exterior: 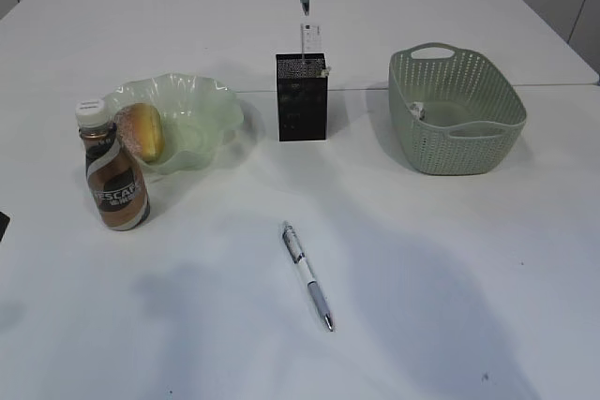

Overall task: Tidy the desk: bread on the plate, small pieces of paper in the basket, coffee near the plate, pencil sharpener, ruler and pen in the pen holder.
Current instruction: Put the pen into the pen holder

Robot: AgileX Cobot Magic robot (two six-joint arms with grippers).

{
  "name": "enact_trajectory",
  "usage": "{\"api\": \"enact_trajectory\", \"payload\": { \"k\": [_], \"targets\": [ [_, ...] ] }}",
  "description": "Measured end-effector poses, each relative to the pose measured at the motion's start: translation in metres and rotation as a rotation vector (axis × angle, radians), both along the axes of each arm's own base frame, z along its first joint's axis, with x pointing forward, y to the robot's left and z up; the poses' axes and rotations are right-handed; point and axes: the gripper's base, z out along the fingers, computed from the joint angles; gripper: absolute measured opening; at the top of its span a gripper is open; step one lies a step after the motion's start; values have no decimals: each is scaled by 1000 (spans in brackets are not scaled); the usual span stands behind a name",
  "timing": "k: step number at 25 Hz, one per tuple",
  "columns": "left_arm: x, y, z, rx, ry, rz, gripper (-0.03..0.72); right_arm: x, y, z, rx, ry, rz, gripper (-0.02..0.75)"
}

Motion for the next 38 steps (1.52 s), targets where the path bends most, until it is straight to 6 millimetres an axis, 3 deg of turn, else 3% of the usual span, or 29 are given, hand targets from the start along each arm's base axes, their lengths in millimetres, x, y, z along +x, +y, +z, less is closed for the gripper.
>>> {"api": "enact_trajectory", "payload": {
  "k": [6,10,15,16,23,30,33,38],
  "targets": [
    [0,0,0,0,-4,1,456,12,3,-11,33,-82,0,113],
    [0,0,0,0,-6,1,456,24,8,-43,26,-63,2,113],
    [1,0,0,-1,-10,2,456,30,10,-60,24,-58,3,113],
    [1,0,0,-1,-10,2,456,35,12,-79,15,-36,3,113],
    [2,0,1,-5,-22,5,456,45,16,-128,-13,34,4,113],
    [2,0,1,-3,-23,5,456,44,14,-136,-43,110,-1,122],
    [2,0,1,-3,-23,5,456,43,13,-137,-48,122,-3,163],
    [2,0,1,-3,-23,5,456,43,13,-138,-44,127,-4,364]
  ]
}}
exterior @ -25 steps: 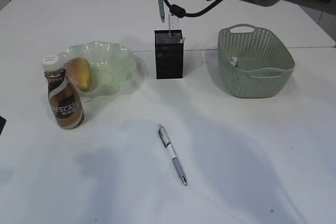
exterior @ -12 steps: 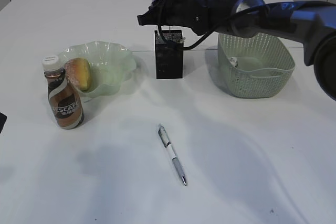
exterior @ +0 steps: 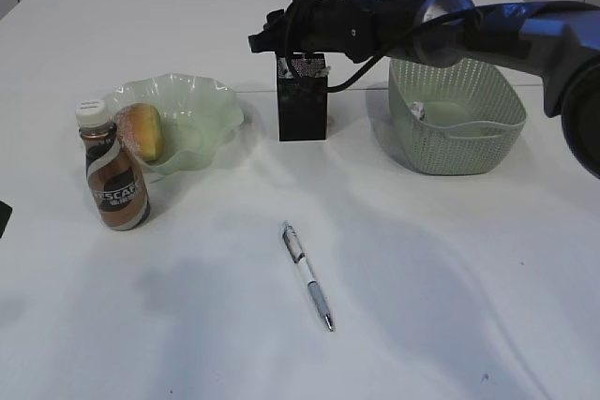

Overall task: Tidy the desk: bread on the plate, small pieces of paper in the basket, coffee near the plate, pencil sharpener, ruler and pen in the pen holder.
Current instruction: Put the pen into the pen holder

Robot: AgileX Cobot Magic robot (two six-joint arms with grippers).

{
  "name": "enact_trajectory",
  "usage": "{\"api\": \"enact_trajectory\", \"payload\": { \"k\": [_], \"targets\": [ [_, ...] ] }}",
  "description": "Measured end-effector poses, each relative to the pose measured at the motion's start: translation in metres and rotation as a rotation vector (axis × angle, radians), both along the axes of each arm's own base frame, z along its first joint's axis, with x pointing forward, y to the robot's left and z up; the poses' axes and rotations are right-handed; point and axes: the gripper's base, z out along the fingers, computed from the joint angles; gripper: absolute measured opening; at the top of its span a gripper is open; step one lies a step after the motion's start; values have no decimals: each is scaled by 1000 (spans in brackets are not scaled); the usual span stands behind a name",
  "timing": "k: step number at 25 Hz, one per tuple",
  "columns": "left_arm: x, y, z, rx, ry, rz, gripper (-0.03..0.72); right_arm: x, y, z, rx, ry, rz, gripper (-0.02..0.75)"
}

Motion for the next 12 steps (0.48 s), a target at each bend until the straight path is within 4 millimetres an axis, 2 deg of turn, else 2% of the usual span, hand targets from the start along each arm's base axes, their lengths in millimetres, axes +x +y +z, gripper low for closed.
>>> {"api": "enact_trajectory", "payload": {
  "k": [2,5,8,10,12],
  "targets": [
    [0,0,0,0,0,0,456,0,0,1,1,-2,0,403],
    [0,0,0,0,0,0,456,-3,-1,19,12,-26,-1,420],
    [0,0,0,0,0,0,456,-13,-5,54,18,-38,-3,420],
    [0,0,0,0,0,0,456,-18,-7,68,16,-32,-4,420],
    [0,0,0,0,0,0,456,-33,-13,96,5,27,-8,420]
  ]
}}
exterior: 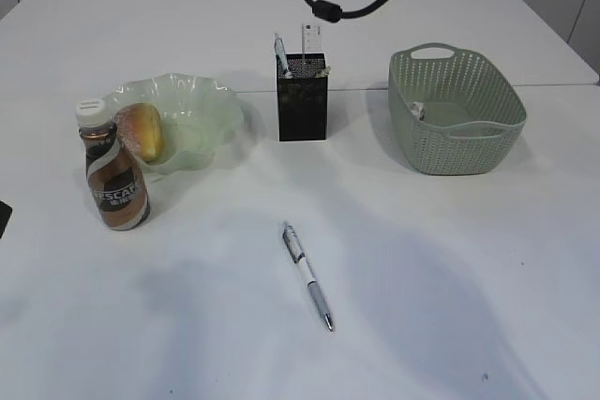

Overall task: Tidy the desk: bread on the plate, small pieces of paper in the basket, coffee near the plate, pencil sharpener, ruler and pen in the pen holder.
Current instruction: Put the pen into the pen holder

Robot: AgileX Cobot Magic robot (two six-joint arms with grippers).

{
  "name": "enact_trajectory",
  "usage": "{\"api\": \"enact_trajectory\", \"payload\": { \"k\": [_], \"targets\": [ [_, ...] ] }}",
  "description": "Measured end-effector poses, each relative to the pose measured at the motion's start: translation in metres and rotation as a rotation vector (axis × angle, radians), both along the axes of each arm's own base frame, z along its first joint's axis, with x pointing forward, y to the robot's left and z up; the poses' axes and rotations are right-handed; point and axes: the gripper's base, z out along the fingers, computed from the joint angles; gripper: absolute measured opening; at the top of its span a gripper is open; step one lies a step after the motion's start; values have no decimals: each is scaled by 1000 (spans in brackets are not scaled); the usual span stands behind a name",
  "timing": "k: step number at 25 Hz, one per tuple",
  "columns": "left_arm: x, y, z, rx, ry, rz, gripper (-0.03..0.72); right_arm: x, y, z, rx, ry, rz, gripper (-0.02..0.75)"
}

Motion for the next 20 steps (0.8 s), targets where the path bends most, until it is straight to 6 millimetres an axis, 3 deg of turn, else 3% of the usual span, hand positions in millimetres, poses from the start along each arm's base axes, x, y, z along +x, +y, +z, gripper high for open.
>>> {"api": "enact_trajectory", "payload": {
  "k": [7,12,20],
  "targets": [
    [0,0,0,0,0,0,456,-35,-12,36,-34,202,2,420],
    [0,0,0,0,0,0,456,-57,-14,40,-34,390,25,420],
    [0,0,0,0,0,0,456,-80,-6,29,-99,622,78,420]
  ]
}}
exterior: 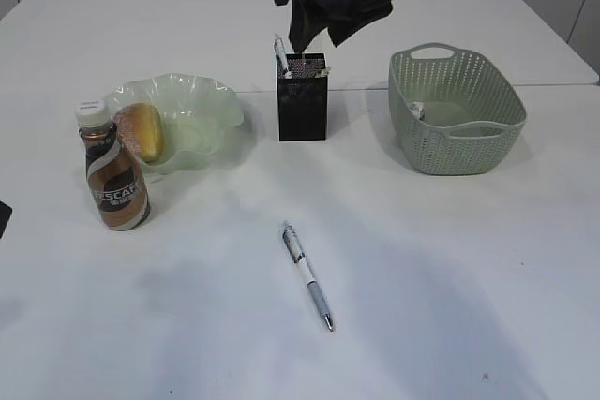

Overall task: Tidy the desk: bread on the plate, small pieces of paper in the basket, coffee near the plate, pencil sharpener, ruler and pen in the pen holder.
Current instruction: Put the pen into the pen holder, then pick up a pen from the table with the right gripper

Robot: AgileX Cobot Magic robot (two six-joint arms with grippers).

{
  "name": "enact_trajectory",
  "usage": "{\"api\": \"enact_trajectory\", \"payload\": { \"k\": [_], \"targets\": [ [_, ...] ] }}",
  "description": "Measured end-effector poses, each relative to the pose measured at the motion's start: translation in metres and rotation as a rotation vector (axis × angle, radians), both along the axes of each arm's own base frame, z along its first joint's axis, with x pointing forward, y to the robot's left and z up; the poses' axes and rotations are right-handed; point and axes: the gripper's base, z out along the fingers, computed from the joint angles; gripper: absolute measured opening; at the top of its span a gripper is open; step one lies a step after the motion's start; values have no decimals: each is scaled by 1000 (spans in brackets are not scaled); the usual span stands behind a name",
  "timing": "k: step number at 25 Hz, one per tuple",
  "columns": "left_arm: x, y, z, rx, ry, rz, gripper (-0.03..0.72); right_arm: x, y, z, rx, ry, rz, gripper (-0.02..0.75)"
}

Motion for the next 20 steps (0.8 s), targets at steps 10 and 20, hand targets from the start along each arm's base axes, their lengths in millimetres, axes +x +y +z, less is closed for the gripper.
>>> {"api": "enact_trajectory", "payload": {
  "k": [10,20],
  "targets": [
    [0,0,0,0,0,0,456,-24,45,-23,-32,154,48,420],
    [0,0,0,0,0,0,455,-7,55,-84,-80,286,-14,420]
  ]
}}
